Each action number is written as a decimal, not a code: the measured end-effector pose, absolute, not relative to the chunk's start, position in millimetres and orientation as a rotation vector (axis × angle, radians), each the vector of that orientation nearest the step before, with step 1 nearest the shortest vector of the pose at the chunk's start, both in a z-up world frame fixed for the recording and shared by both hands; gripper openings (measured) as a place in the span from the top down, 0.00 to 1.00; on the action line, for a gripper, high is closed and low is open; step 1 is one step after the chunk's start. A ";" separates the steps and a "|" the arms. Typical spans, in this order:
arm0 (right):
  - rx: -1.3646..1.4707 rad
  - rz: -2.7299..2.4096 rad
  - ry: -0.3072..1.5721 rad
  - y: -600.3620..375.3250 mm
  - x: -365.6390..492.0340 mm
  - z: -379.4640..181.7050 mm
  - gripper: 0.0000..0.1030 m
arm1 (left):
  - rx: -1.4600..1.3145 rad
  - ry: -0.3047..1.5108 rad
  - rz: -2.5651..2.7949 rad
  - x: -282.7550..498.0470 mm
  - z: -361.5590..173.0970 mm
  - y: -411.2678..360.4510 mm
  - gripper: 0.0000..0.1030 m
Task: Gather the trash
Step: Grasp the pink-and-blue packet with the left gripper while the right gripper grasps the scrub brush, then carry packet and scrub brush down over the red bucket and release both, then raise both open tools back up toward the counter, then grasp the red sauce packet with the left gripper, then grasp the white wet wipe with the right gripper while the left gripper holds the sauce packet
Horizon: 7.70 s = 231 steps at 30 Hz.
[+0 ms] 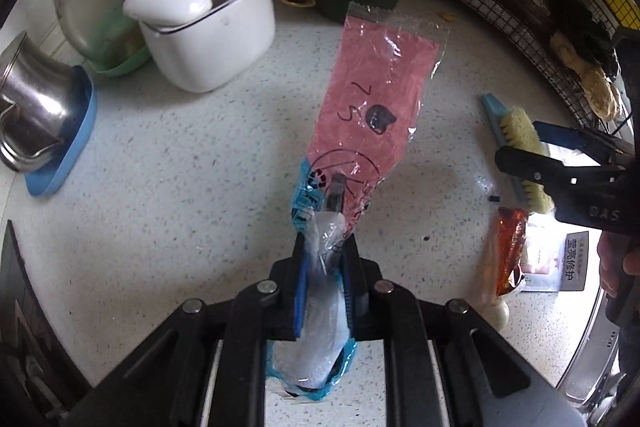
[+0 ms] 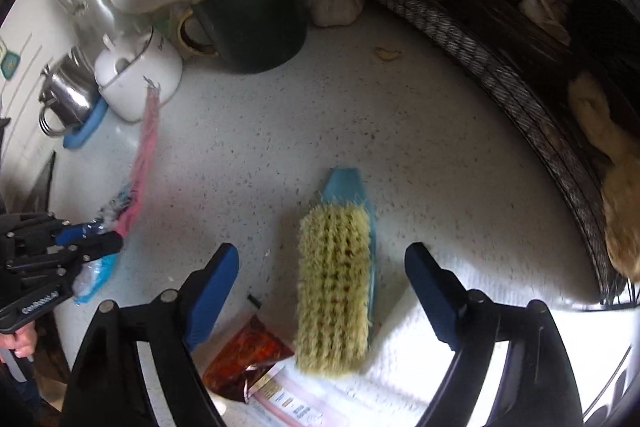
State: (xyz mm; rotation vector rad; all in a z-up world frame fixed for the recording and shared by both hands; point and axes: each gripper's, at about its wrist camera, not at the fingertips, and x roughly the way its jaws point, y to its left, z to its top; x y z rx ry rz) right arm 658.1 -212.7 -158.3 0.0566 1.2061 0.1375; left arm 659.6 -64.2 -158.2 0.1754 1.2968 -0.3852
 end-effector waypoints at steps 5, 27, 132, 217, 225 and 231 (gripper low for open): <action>-0.048 0.172 1.215 -197.7 666.1 -166.9 0.58 | 0.149 1.295 -0.374 655.1 -156.2 -57.9 0.87; -0.068 0.282 1.084 -151.1 571.4 -92.7 0.66 | 0.078 1.213 -0.361 537.3 -112.7 -13.8 0.87; -0.286 0.675 1.365 132.2 198.9 -527.1 0.27 | -0.120 1.436 0.043 131.2 -546.6 260.4 0.12; 0.183 -0.086 1.147 -263.8 515.1 -131.8 0.00 | 0.523 1.248 -0.695 595.3 -176.2 -189.2 0.72; 0.176 -0.040 1.134 -284.8 535.6 -124.3 0.00 | 0.430 1.231 -0.643 593.6 -155.4 -161.0 0.85; 0.108 0.042 1.125 -277.0 564.8 -122.2 0.00 | 0.349 1.227 -0.585 606.3 -135.4 -140.0 0.85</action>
